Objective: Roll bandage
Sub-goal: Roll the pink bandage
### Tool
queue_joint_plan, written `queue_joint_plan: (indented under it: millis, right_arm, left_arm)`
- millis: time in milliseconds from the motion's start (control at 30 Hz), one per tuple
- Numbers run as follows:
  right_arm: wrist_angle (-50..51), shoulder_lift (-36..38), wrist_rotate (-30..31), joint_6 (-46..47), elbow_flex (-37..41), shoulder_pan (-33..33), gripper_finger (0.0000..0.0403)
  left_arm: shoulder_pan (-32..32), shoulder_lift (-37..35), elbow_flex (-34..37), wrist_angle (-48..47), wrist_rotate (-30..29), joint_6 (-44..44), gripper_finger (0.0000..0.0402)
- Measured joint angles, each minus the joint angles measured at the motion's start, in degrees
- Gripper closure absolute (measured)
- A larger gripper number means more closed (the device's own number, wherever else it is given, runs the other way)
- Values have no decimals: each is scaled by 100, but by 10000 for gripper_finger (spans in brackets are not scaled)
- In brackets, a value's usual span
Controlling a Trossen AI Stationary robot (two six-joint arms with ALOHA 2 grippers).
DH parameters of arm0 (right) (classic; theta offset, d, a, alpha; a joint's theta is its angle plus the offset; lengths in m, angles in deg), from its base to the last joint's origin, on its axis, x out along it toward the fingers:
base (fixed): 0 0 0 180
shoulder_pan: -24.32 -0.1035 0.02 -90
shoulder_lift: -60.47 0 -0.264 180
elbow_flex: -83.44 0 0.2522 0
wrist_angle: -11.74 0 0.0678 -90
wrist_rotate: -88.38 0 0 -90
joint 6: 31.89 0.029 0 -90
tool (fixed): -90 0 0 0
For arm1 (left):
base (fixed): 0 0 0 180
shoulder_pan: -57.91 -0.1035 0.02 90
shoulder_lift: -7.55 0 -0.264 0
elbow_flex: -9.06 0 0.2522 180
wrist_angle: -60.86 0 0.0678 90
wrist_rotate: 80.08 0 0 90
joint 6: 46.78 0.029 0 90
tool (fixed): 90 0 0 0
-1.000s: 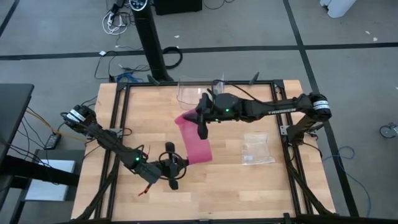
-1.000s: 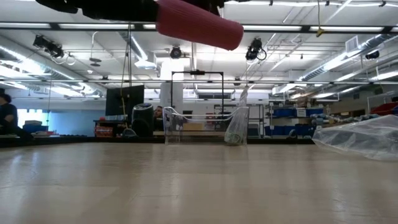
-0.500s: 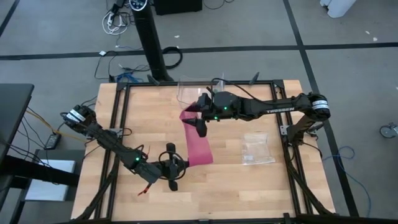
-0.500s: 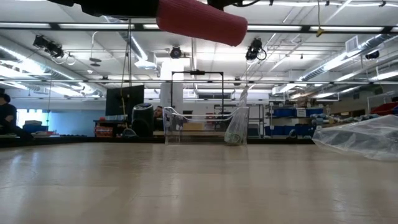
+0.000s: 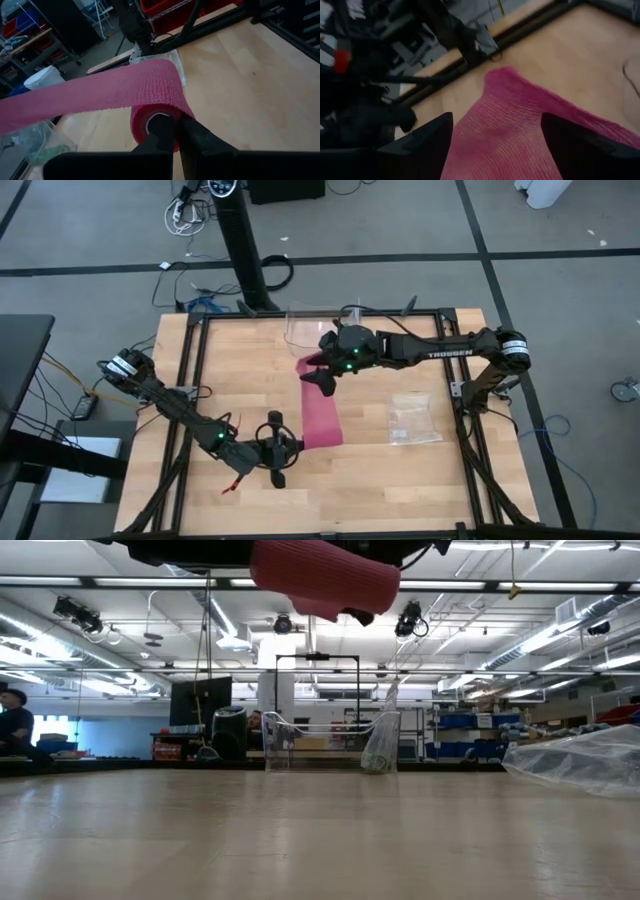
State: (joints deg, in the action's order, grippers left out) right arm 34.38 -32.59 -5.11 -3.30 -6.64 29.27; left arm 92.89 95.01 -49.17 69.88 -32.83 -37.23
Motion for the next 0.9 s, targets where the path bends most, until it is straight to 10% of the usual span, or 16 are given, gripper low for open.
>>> queue_joint_plan:
  millis: [467, 900]
  right_arm:
    - [880, 0, -1167, 188, 0, 13, 96]
    - [1875, 928, -375, -2118, -110, -73, 101]
  left_arm:
    - [2, 0, 0, 12, 248, -101, 389]
    - [1, -142, 0, 46, 329, -301, 389]
